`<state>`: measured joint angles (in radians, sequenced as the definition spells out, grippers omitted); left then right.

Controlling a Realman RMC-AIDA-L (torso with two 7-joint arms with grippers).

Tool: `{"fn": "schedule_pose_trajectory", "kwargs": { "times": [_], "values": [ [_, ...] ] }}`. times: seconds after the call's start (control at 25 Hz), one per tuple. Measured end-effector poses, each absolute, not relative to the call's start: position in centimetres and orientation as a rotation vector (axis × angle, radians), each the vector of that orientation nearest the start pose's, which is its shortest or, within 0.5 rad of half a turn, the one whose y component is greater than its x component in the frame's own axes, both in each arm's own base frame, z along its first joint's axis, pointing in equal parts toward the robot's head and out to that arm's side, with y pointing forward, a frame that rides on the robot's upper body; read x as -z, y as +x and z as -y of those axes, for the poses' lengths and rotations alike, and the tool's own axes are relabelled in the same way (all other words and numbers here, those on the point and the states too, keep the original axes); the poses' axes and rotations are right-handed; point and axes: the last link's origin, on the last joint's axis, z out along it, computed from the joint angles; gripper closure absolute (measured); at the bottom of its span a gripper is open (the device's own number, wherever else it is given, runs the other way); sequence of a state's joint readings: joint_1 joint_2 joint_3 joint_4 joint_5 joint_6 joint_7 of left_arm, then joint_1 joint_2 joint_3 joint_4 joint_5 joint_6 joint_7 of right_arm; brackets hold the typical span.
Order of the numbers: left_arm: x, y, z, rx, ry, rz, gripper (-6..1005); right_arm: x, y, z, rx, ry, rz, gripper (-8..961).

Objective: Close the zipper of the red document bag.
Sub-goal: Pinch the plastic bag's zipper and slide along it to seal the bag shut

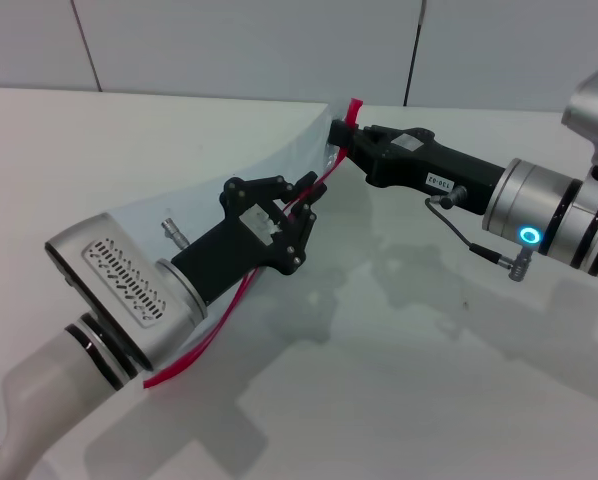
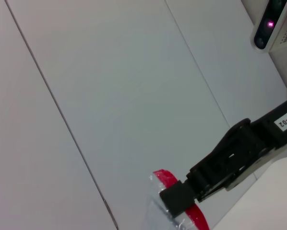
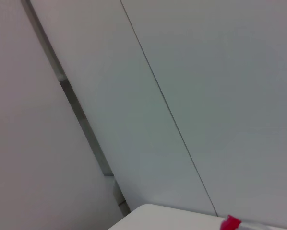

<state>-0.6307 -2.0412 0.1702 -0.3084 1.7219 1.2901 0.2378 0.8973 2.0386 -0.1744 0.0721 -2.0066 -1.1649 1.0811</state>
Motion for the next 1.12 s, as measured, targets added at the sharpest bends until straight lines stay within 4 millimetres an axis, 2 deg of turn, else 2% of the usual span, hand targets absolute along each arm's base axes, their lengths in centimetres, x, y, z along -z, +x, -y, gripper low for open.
{"fn": "schedule_pose_trajectory", "kwargs": {
  "times": [0.24,0.4,0.76,1.12],
  "values": [
    [8.5,-23.9,-32.1,0.682,-2.093,-0.117,922,7.5,18.3,-39.5,-1.056,-2.415,-0.833,911],
    [8.5,-24.0,-32.0,0.679,-2.094,-0.118,921,6.6,19.3,-39.8,-1.063,-2.354,-0.848,909],
    [8.4,-24.4,-31.9,0.667,-2.095,-0.112,919,2.3,24.5,-40.2,-1.085,-2.086,-0.929,907],
    [8.4,-24.6,-31.8,0.663,-2.092,-0.095,916,-1.7,29.8,-38.4,-1.111,-1.826,-0.993,905]
  ]
}}
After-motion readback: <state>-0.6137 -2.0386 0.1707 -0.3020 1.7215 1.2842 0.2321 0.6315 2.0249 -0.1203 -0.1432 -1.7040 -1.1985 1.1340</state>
